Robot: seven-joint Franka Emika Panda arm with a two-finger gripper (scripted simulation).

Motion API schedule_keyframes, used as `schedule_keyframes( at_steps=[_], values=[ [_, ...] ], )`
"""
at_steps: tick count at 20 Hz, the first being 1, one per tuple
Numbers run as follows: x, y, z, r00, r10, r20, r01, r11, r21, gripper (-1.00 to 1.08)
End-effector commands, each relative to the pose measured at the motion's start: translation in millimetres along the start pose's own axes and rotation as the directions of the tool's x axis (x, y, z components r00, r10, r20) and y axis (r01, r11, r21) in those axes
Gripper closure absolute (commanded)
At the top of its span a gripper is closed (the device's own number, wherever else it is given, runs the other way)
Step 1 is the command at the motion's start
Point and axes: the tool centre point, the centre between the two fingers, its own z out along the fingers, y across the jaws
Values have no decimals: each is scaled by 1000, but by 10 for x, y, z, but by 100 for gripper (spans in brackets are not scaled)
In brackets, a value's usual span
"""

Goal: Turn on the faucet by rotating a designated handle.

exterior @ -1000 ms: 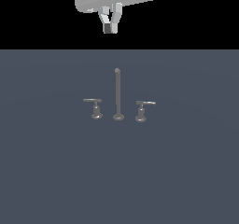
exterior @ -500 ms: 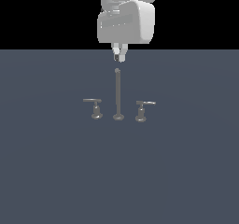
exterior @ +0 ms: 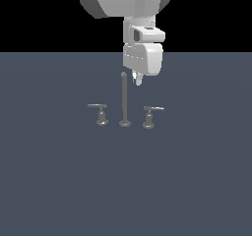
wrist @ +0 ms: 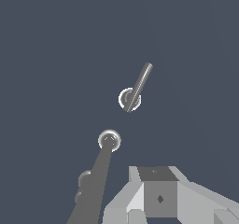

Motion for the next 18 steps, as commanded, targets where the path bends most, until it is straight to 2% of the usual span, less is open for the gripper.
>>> schedule_keyframes(
  at_steps=[1, 10, 18],
  values=[
    [154, -71, 183, 997, 71, -2, -71, 997, -2, 108],
    [684, -215, 760, 955, 296, -4, -296, 955, -10, 108],
    [963, -240, 1043, 915, 404, -3, -404, 915, -14, 108]
  ],
)
